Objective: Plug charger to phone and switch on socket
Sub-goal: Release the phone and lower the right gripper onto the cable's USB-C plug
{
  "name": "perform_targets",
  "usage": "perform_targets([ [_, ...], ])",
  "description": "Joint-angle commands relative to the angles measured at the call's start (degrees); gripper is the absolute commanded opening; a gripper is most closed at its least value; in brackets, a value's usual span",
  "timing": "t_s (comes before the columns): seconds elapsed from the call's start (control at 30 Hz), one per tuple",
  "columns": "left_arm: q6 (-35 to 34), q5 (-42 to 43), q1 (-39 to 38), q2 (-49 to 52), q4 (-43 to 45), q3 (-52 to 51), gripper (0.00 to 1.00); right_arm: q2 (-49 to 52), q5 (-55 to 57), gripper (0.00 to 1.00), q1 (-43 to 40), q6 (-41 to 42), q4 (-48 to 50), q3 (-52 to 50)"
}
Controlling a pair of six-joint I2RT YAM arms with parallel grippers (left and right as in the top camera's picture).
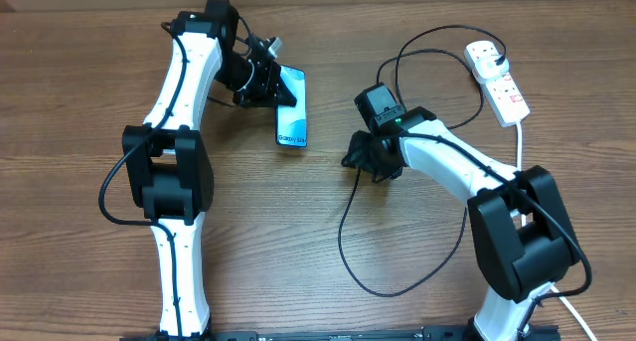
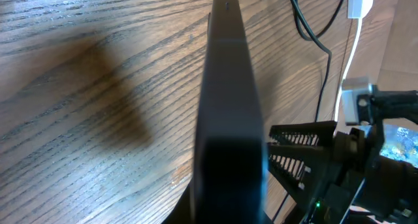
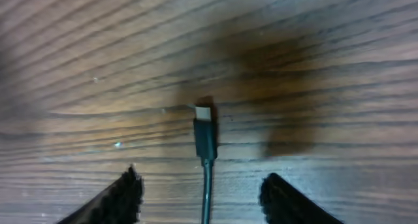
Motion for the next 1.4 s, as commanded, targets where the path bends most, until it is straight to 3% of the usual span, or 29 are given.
perform_targets([
  [0.0, 0.2, 1.2, -0.5, -1.9, 0.1, 1.0, 0.04, 0.7, -0.7, 0.48, -0.4, -1.6, 0.3, -0.2],
  [0.07, -0.3, 1.2, -0.5, -1.9, 0.2, 1.0, 0.04, 1.3, -0.7, 0.41, -0.4, -1.6, 0.7, -0.2],
  [0.27, -0.9, 1.2, -0.5, -1.9, 0.3, 1.0, 0.04, 3.0, -0.5, 0.38, -0.3, -1.4, 1.4, -0.2],
  [0.73, -0.9, 1.2, -0.5, -1.9, 0.3, 1.0, 0.04, 4.7, 3.6, 0.19, -0.3, -0.1, 2.3, -0.2],
  [1.37, -0.8, 1.2, -0.5, -1.9, 0.5, 1.0, 0.04, 6.5, 9.2, 0.14, 2.8, 0.1, 0.2, -0.2],
])
